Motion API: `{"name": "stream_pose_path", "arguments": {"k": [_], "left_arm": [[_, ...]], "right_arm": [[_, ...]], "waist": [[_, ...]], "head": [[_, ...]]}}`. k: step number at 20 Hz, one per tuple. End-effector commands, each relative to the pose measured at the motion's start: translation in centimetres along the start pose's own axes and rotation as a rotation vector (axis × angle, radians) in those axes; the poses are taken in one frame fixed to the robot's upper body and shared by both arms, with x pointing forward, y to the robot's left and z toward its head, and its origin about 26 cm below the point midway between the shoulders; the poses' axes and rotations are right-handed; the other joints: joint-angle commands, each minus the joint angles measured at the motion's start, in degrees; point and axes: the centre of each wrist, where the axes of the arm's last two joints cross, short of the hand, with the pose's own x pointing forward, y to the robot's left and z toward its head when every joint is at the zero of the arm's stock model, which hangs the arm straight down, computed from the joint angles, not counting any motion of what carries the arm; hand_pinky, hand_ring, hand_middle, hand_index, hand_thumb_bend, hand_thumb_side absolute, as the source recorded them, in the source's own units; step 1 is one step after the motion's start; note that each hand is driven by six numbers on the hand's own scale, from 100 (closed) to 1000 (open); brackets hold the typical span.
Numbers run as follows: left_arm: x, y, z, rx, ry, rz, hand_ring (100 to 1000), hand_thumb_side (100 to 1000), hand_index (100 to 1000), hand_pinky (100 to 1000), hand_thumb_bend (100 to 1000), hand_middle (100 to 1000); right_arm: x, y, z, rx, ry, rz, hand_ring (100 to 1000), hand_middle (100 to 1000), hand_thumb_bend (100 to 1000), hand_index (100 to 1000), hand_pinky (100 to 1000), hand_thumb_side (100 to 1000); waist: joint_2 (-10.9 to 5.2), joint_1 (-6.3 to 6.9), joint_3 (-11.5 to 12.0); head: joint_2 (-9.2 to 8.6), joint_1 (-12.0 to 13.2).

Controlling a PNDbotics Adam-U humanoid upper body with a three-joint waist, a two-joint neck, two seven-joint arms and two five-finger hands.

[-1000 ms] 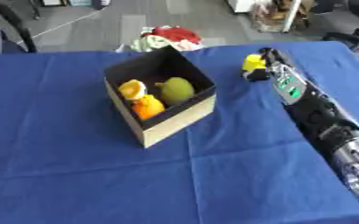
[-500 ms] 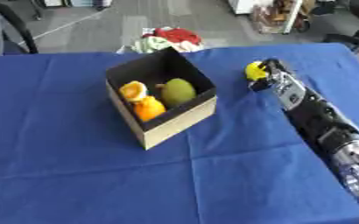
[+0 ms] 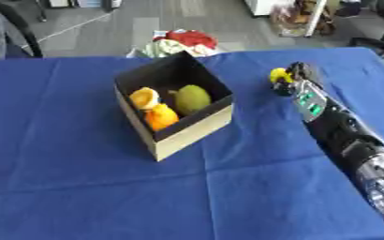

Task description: Pick up objects on the table and place them in the box.

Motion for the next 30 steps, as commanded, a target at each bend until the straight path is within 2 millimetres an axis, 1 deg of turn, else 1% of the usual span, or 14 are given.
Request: {"name": "stream_pose_path", "arguments": {"k": [1, 4, 8, 12, 15, 17, 19, 20, 21, 22, 24, 25, 28, 30], "left_arm": [[0.7, 0.6, -0.1, 0.013, -0.025, -0.009, 672, 459, 816, 730, 617, 633], [0.6, 0.6, 0.0, 0.017, -0.022, -0.009, 672, 459, 816, 732, 614, 633], [0.5, 0.8, 0.1, 0.026, -0.017, -0.011, 672, 459, 815, 732, 613, 632], [0.5, 1.0, 0.2, 0.035, -0.015, -0.011, 672, 458, 815, 732, 612, 632], [0.5, 1.0, 0.2, 0.033, -0.016, -0.010, 672, 458, 815, 733, 612, 632], [0.5, 0.9, 0.1, 0.031, -0.016, -0.008, 672, 458, 815, 732, 612, 632], [0.6, 0.9, 0.1, 0.028, -0.018, -0.005, 672, 458, 815, 732, 611, 633], [0.6, 0.8, 0.1, 0.026, -0.019, -0.004, 672, 458, 815, 732, 612, 633], [0.6, 0.8, 0.0, 0.023, -0.021, -0.002, 672, 458, 816, 733, 613, 633], [0.7, 0.7, 0.0, 0.021, -0.023, 0.000, 673, 458, 816, 732, 612, 634], [0.7, 0.7, -0.1, 0.017, -0.027, 0.002, 674, 459, 816, 733, 613, 637], [0.7, 0.7, -0.1, 0.016, -0.028, 0.003, 675, 458, 816, 732, 613, 640], [0.7, 0.6, 0.0, 0.020, -0.028, 0.008, 678, 457, 817, 732, 612, 650], [0.7, 0.6, 0.0, 0.023, -0.029, 0.014, 681, 457, 821, 732, 612, 656]], "right_arm": [[0.1, -1.7, -0.7, -0.115, -0.003, 0.008, 391, 356, 100, 445, 478, 100], [1.0, -2.3, -0.7, -0.165, -0.060, -0.010, 380, 344, 100, 433, 471, 100], [4.2, -5.0, -0.3, -0.202, -0.270, -0.056, 379, 344, 100, 434, 478, 100], [9.1, -8.2, 2.0, -0.138, -0.597, -0.090, 389, 354, 100, 445, 489, 100], [12.7, -9.2, 4.8, 0.015, -0.857, -0.076, 406, 370, 100, 461, 505, 100], [14.6, -9.2, 6.4, 0.129, -0.994, -0.022, 454, 417, 100, 511, 549, 100], [16.0, -8.8, 7.6, 0.229, -1.083, 0.077, 566, 537, 122, 661, 653, 100], [16.5, -8.6, 8.0, 0.255, -1.108, 0.136, 635, 611, 216, 754, 702, 100], [16.9, -8.2, 8.4, 0.277, -1.123, 0.198, 686, 669, 276, 811, 730, 100], [17.2, -7.8, 8.6, 0.296, -1.129, 0.244, 754, 746, 368, 878, 764, 189], [17.2, -6.9, 8.7, 0.337, -1.126, 0.304, 807, 811, 438, 932, 802, 278], [17.1, -6.7, 8.7, 0.347, -1.122, 0.323, 867, 887, 510, 982, 849, 341], [16.5, -6.9, 8.8, 0.336, -1.107, 0.311, 878, 909, 511, 984, 859, 360], [15.7, -7.7, 8.9, 0.291, -1.106, 0.212, 853, 880, 456, 967, 852, 286]], "waist": [[0.18, 0.45, -0.01], [0.13, 0.30, -0.21], [-0.13, 0.08, -0.95], [-0.41, -0.17, -1.50], [-0.58, -0.32, -1.56], [-0.69, -0.38, -1.53], [-0.78, -0.39, -1.46], [-0.82, -0.39, -1.43], [-0.86, -0.39, -1.40], [-0.89, -0.37, -1.36], [-1.01, -0.34, -1.31], [-1.10, -0.34, -1.37], [-1.43, -0.40, -1.81], [-1.66, -0.44, -2.30]], "head": [[-0.51, -0.29], [-0.44, -0.27], [-0.40, -0.09], [-0.38, -0.03], [-0.23, -0.15], [-0.17, -0.18], [-0.11, -0.23], [-0.09, -0.25], [-0.12, -0.32], [-0.14, -0.35], [-0.13, -0.26], [-0.07, -0.15], [0.23, 0.23], [0.35, 0.88]]}}
